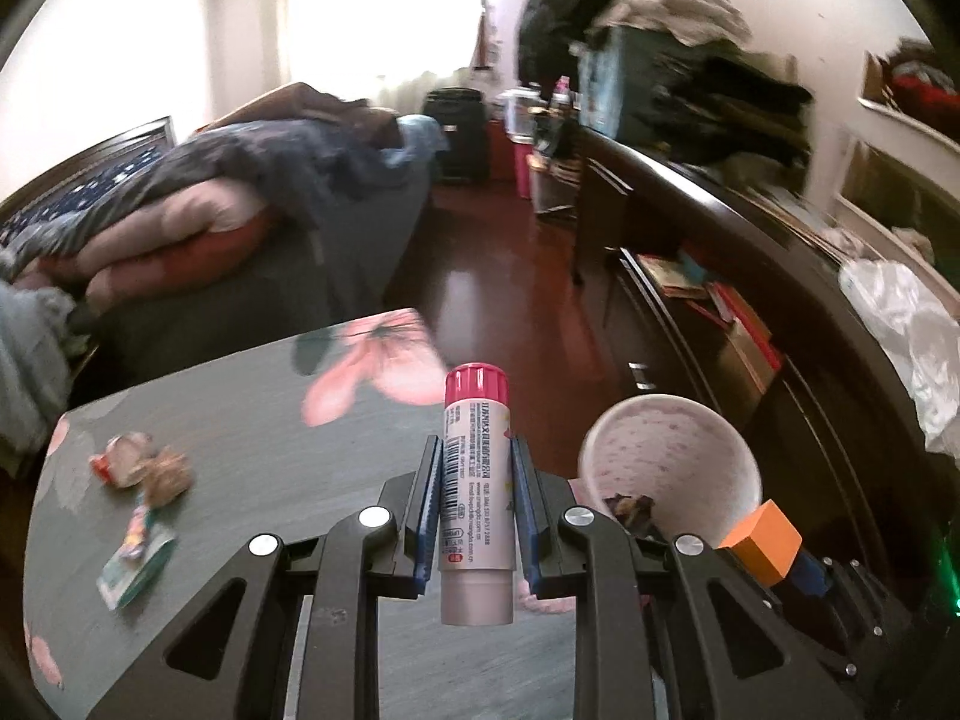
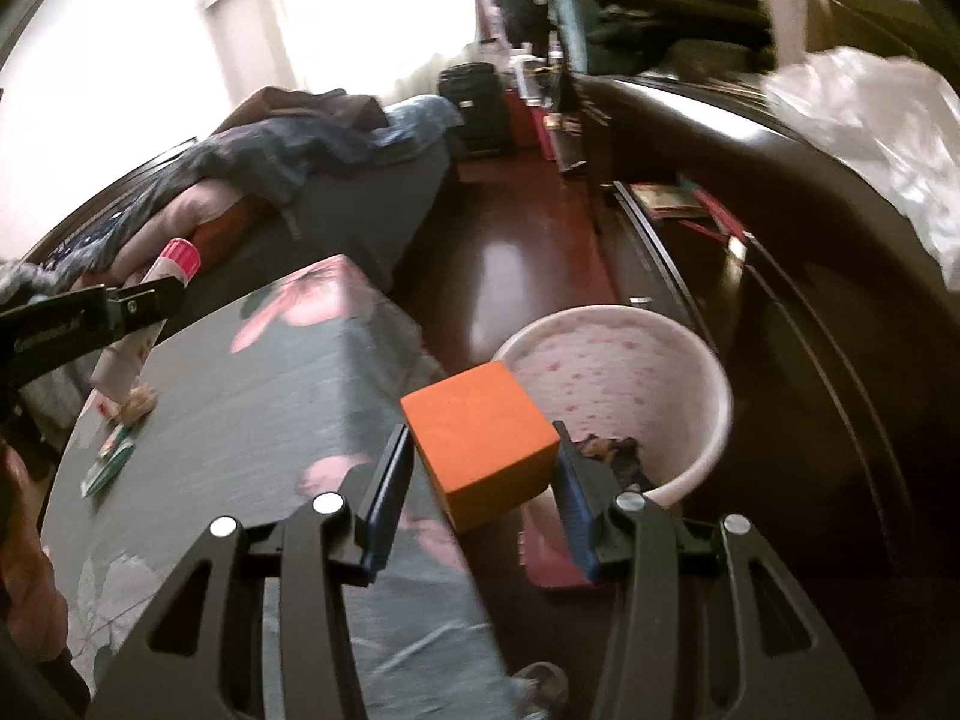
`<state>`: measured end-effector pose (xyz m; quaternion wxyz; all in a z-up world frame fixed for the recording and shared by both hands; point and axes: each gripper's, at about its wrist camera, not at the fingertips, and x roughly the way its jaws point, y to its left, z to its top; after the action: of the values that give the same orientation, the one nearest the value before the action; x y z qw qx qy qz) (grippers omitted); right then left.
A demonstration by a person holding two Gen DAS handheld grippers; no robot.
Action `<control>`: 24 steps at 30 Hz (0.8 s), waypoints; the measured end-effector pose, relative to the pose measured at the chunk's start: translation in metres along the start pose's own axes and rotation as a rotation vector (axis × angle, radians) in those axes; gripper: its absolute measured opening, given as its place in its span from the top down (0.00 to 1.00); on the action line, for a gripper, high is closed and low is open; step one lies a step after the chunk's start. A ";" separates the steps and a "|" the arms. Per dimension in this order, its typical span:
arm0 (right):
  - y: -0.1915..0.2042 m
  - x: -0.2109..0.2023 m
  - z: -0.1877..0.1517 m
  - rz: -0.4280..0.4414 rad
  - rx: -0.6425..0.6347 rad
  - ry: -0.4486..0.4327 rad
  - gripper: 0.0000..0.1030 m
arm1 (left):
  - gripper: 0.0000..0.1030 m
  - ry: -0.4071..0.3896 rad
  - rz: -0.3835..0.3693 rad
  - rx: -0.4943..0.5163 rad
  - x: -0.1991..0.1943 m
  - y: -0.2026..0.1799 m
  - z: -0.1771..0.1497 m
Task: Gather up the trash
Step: 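Carry the tube and cube over the wastebasket and open both tools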
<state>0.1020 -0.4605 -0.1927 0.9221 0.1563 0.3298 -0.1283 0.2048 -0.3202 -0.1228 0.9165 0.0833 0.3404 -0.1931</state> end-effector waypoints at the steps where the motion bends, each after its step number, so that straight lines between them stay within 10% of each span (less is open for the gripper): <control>1: -0.008 0.002 0.001 -0.013 0.012 -0.003 0.55 | 0.78 0.002 -0.009 0.015 0.005 -0.009 0.002; 24: -0.113 0.107 0.008 -0.132 0.142 0.044 0.55 | 0.78 0.136 -0.150 0.202 0.148 -0.136 0.022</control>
<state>0.1488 -0.5817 -0.2793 0.8908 0.2020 0.3498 -0.2082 0.2644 -0.4938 -0.2063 0.8612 0.1622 0.3858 -0.2884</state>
